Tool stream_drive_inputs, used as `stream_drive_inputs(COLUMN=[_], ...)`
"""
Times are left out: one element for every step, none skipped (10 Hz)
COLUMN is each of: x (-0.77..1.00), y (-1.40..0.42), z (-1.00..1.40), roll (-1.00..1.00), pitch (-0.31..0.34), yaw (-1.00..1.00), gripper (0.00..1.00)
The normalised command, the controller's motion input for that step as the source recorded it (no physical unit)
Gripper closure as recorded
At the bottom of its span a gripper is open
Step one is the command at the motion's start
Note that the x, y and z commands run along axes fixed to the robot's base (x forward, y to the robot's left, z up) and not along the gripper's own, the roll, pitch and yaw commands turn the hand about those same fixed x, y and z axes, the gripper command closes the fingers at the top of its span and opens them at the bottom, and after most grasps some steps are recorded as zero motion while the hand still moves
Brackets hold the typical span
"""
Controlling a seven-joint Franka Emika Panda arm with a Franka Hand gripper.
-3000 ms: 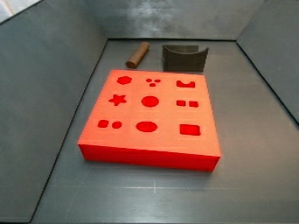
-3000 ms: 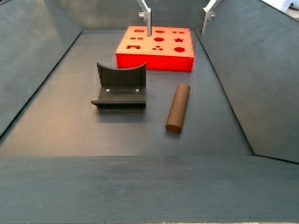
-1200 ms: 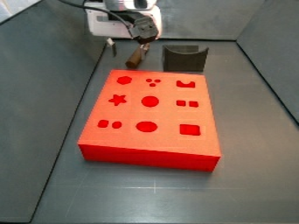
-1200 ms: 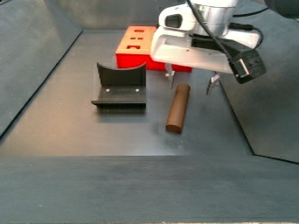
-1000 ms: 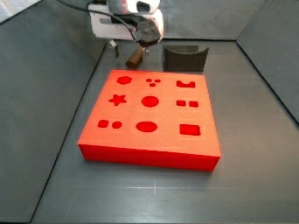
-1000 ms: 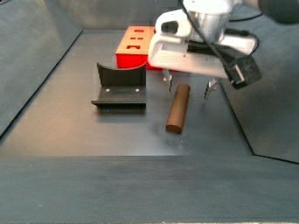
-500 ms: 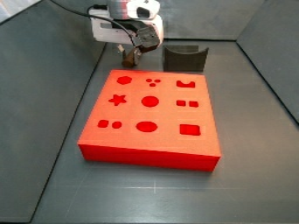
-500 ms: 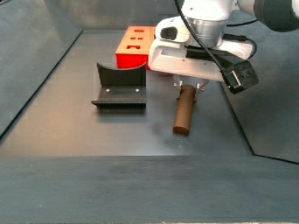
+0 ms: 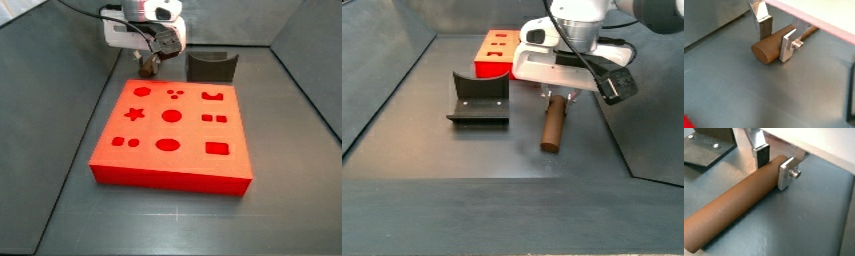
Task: Pick up the oval object. Move up. Place the oval object on the fixture. Regrasp the oval object. Move to above the board. Insert the oval object.
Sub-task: Pick up the oval object, then move up, then place the oval object on the fixture.
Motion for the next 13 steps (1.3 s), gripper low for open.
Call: stream_drive_inputs(x=[0.00, 0.00, 0.00, 0.00, 0.00, 0.00, 0.00, -0.04, -0.05, -0.04, -0.03, -0.02, 0.00], y=[0.00, 0.00, 0.00, 0.00, 0.00, 0.00, 0.00, 0.11, 0.07, 0.05, 0.03, 0.02, 0.00], z=[0.00, 0.00, 0.00, 0.00, 0.00, 0.00, 0.83, 0.82, 0.71, 0.63, 0.45, 0.31, 1.00], roll=[0.00, 0.00, 0.00, 0.00, 0.00, 0.00, 0.00, 0.02, 0.02, 0.02, 0.03, 0.04, 0.00], pitch=[0.000, 0.000, 0.000, 0.000, 0.000, 0.000, 0.000, 0.013, 0.014, 0.016, 0.026, 0.039, 0.000], yaw=[0.00, 0.00, 0.00, 0.00, 0.00, 0.00, 0.00, 0.06, 0.03, 0.02, 0.00, -0.01, 0.00], gripper=[1.00, 1.00, 1.00, 1.00, 1.00, 1.00, 1.00, 1.00, 1.00, 1.00, 1.00, 1.00, 1.00])
